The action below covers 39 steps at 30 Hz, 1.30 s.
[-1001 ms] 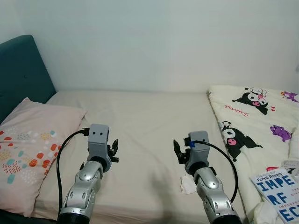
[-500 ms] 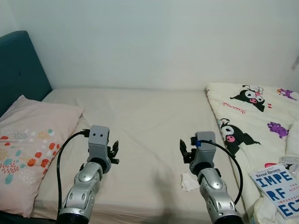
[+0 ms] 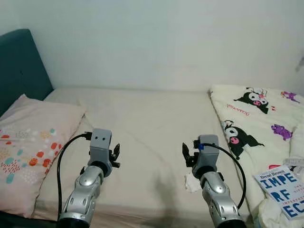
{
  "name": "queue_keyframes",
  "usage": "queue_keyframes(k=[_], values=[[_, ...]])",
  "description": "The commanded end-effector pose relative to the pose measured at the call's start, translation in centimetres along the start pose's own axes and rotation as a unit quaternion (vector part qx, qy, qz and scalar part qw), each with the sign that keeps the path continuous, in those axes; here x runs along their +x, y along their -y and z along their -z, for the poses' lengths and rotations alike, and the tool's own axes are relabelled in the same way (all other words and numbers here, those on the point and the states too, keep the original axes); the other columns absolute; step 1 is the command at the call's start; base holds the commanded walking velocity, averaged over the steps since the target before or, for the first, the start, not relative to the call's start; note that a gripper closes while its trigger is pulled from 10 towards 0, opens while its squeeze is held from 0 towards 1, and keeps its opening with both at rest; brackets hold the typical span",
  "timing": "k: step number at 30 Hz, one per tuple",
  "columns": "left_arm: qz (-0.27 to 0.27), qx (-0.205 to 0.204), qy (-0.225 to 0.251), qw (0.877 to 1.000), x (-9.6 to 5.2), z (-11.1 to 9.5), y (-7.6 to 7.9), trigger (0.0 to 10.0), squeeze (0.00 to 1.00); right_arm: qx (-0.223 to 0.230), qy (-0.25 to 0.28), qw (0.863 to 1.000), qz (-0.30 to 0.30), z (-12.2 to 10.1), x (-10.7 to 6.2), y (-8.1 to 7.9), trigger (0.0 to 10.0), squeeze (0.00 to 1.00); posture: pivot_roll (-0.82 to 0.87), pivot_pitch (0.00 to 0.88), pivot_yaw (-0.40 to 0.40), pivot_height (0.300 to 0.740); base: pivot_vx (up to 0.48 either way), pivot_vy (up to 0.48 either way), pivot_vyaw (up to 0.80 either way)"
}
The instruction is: Clean up the room
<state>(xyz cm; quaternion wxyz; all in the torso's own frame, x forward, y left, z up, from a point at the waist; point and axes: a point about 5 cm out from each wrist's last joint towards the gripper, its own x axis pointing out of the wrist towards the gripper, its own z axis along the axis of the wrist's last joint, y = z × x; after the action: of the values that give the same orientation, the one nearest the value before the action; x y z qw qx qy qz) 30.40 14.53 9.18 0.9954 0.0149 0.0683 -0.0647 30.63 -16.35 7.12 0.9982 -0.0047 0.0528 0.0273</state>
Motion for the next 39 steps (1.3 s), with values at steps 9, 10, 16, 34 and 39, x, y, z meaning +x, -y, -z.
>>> queue_keyframes(k=[9,10,16,34,39], values=[[0.016,0.008,-0.004,1.0,-0.1,0.4,0.3,10.0,0.0,0.015,-0.015,1.0,0.019,0.8,-0.5,0.5,10.0,0.0,0.0,0.012,-0.011,0.61,0.0,0.0,0.0],[0.016,0.008,-0.004,1.0,-0.1,0.4,0.3,10.0,0.0,0.015,-0.015,1.0,0.019,0.8,-0.5,0.5,10.0,0.0,0.0,0.012,-0.011,0.61,0.0,0.0,0.0],[0.03,0.008,0.0,1.0,0.0,0.2,0.7,10.0,0.0,0.014,-0.013,1.0,0.023,0.7,-0.5,0.7,10.0,0.0,0.0,0.015,-0.005,0.61,0.0,0.0,0.0],[0.055,0.018,0.0,0.998,-0.1,0.3,1.3,10.0,0.0,0.021,-0.024,0.999,0.026,0.9,-0.2,0.8,10.0,0.0,0.0,0.033,-0.014,0.585,0.0,0.0,0.0],[0.061,0.028,0.005,0.998,-0.6,0.2,1.0,10.0,0.0,0.044,-0.053,0.996,0.049,1.6,0.4,1.0,10.0,0.0,0.01,0.057,-0.021,0.585,0.0,0.0,0.0]])
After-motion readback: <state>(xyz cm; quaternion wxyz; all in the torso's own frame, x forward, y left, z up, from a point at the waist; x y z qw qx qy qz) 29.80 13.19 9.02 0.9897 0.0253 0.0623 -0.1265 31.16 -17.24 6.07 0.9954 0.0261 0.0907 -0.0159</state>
